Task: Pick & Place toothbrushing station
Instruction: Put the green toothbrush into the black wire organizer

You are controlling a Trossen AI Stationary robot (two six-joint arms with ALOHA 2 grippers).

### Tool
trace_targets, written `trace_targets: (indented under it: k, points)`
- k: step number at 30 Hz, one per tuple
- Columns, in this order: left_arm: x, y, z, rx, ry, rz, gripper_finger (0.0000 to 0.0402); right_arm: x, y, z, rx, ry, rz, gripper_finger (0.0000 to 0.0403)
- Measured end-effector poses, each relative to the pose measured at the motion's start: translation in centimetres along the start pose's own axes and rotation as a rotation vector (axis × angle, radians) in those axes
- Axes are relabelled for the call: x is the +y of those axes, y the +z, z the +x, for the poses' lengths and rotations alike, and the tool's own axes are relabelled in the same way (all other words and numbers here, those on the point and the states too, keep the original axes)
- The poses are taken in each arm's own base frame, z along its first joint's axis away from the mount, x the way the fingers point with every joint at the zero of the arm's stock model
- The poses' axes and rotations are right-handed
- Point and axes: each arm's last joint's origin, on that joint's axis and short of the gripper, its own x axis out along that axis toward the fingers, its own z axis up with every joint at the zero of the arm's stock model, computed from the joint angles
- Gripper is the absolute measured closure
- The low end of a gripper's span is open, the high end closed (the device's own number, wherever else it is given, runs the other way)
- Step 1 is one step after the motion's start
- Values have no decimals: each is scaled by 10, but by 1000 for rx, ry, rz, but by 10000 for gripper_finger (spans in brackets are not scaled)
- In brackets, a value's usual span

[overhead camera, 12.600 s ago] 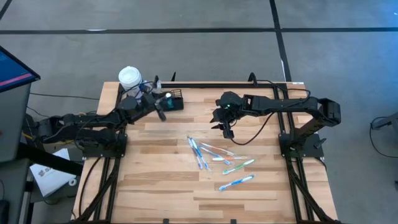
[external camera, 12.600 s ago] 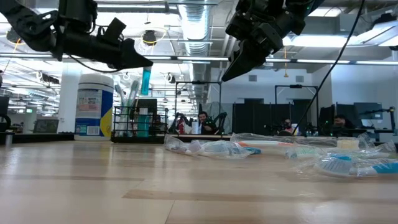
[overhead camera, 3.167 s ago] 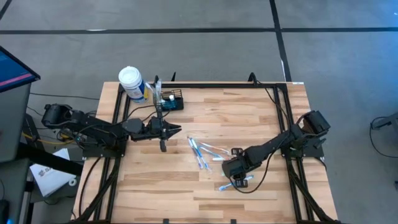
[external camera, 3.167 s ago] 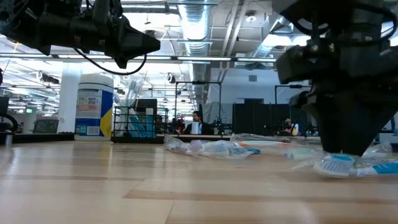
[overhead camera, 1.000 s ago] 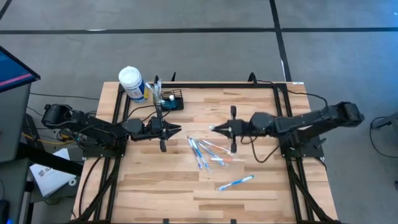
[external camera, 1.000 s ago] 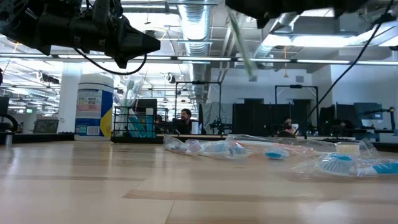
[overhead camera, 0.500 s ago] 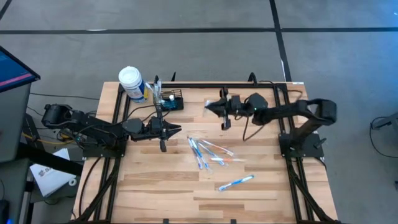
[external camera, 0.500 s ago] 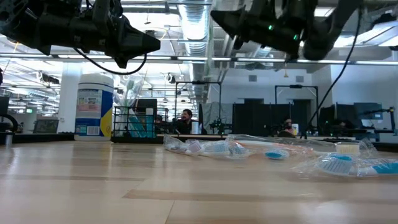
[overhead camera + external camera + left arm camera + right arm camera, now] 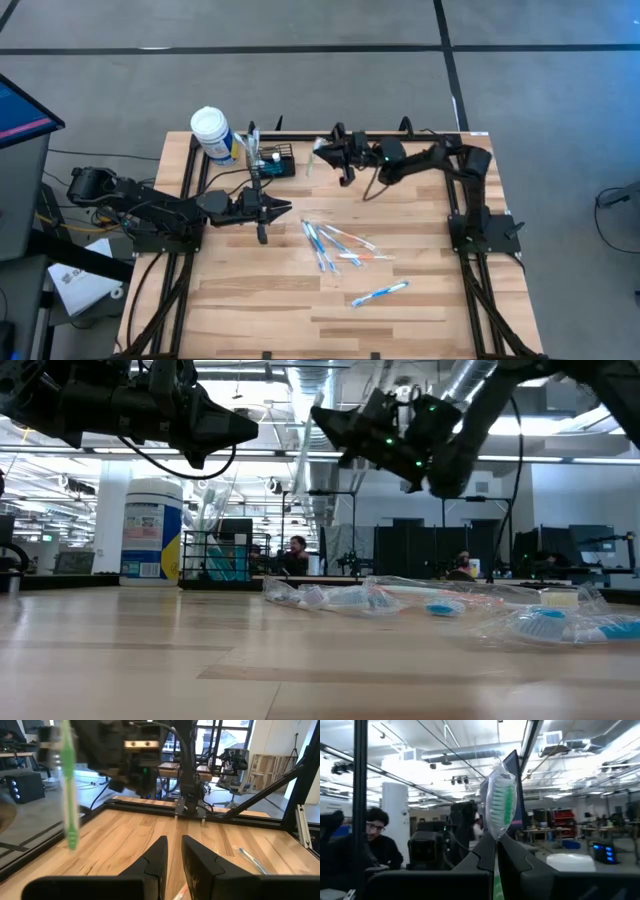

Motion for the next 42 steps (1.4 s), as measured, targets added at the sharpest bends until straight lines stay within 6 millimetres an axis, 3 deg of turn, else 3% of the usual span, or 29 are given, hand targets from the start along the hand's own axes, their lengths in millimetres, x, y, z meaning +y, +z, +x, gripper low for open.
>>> trace_targets:
  k: [6,26,42]
  points:
    - [0,0,0,0,0,0,353,-27,4,19,-41,5,-9,403]
    - [1,2,0,-16,15,24,353,-110,-33,40,2,-41,155,403]
    - [10,2,2,-20,61,30,353,-117,-33,56,71,-128,114,403]
